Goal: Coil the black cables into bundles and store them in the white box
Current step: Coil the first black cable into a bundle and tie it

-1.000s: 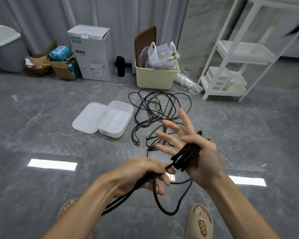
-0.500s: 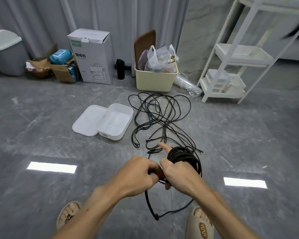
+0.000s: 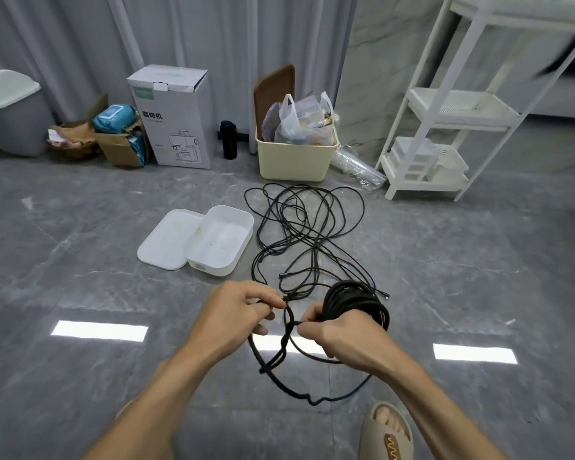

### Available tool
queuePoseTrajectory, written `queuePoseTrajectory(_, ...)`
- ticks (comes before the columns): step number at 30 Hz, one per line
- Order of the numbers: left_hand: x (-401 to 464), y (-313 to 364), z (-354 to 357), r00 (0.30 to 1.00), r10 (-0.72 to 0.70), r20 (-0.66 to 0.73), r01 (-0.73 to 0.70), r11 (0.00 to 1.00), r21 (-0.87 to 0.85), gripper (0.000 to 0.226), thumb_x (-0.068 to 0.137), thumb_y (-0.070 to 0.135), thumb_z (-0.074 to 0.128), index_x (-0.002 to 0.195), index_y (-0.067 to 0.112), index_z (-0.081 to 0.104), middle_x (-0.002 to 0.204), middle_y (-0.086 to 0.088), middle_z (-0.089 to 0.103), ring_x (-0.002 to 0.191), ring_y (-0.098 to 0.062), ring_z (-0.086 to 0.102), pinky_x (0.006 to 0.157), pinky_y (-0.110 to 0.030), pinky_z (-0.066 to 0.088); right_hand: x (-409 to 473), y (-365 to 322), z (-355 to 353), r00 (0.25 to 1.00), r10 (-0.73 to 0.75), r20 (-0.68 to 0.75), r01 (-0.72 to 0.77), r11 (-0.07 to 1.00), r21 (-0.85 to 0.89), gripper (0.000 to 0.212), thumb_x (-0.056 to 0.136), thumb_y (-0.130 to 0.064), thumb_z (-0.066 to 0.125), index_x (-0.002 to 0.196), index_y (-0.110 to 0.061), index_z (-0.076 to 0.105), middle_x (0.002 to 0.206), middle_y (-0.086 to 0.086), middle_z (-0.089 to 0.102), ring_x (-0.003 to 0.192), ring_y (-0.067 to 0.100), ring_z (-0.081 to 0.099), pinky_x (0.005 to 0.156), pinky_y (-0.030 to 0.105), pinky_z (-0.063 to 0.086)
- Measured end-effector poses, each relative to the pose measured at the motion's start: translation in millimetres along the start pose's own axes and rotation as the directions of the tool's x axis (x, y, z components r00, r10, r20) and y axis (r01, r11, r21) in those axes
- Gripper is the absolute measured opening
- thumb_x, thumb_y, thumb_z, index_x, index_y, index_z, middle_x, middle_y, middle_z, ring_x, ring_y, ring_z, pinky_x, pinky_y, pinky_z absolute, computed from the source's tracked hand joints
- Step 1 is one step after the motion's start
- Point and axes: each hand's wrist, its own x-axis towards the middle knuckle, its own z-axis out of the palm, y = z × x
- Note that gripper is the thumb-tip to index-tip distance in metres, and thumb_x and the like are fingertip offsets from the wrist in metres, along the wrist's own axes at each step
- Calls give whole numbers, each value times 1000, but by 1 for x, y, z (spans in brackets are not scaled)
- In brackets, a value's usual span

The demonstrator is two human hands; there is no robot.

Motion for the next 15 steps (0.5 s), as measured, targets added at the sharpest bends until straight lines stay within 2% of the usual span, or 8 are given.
queuePoseTrajectory(4,5,-8,-27,996,85,1,-84,982,167,52,90,-1,65,70,45,76,100,25,65,95,4,62,81,-15,46,-5,-2,-11,996,-82,25,74,970,232,16,79,-21,71,68,-14,63,56,3,50,50,15,43,50,24,32)
queuePoseTrajectory(6,4,-14,-39,990,140,3,-138,970,199,47,91,3,65,79,47,74,102,28,61,100,8,56,85,-16,40,-7,-3,-17,989,-137,62,106,925,365,10,73,-20,71,69,-12,65,55,5,50,48,16,43,49,26,32)
queuePoseTrajectory(8,4,-16,-38,981,196,3,-188,937,295,40,92,8,65,90,47,69,110,24,56,108,5,51,92,-20,38,-7,-3,-19,976,-194,101,119,861,495,8,72,-17,69,69,-11,66,57,7,48,47,18,42,54,29,34)
queuePoseTrajectory(10,5,-16,-27,968,245,46,-244,891,382,28,95,11,63,101,39,62,121,15,50,123,-5,46,98,-14,33,-7,-5,-17,960,-248,128,126,793,596,9,75,-16,67,69,-11,66,57,7,46,46,18,41,61,30,39)
queuePoseTrajectory(11,3,-18,-22,970,230,75,-242,901,360,22,95,13,62,104,33,60,124,13,48,128,-10,45,97,-8,31,-6,-7,-16,954,-269,131,128,762,635,9,77,-16,66,70,-11,66,57,6,45,45,17,40,63,29,43)
queuePoseTrajectory(13,-2,-20,-15,982,118,146,-140,979,148,11,96,24,63,105,26,59,129,10,48,137,-12,43,98,-4,32,-7,-9,-15,951,-286,121,114,682,722,10,78,-16,65,70,-10,66,56,5,44,44,17,39,65,27,47)
queuePoseTrajectory(15,-8,-21,-9,987,12,160,-11,1000,-9,14,95,29,64,107,22,60,133,18,46,139,-1,38,100,-6,35,-6,-11,-15,954,-272,125,68,603,795,11,78,-15,65,69,-9,65,57,6,43,44,17,36,65,28,49)
